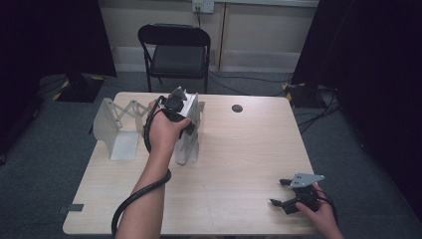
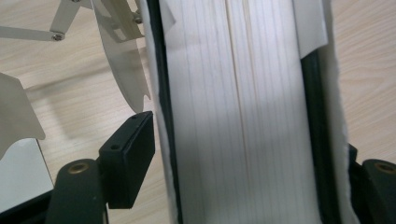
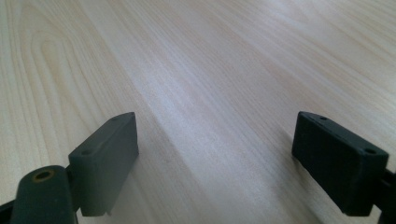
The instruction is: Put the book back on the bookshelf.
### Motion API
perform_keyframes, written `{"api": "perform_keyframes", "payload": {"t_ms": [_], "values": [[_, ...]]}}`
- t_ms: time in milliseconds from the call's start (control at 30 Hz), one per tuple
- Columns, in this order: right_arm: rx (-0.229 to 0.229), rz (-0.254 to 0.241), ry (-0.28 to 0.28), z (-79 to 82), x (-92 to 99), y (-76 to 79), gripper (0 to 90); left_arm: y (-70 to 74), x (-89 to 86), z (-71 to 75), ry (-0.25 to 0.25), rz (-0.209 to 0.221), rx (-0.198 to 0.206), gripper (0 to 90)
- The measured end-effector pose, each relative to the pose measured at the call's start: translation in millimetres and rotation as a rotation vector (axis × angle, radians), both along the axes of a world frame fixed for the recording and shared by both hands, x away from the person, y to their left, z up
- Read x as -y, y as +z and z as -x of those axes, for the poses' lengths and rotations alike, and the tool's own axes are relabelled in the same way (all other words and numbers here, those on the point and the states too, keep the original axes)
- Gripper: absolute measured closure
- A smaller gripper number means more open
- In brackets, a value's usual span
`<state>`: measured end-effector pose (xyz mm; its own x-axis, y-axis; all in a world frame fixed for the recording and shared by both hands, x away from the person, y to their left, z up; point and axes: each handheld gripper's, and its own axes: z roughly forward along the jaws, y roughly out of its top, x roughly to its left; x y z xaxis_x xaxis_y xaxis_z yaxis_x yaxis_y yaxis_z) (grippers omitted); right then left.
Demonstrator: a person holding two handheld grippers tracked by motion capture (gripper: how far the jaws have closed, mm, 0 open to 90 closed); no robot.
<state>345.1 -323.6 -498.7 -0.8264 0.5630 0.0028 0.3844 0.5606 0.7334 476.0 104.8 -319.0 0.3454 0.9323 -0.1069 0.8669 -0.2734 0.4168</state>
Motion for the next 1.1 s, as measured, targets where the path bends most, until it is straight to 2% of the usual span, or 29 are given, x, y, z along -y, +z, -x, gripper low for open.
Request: {"api": "perform_keyframes", "payload": {"t_ms": [1100], "values": [[-0.001,0.0,-0.003,0.2,-0.2,0.0,14.0,-1.1,-8.2,29.0,-0.05,0.036,0.027,27.2]]}}
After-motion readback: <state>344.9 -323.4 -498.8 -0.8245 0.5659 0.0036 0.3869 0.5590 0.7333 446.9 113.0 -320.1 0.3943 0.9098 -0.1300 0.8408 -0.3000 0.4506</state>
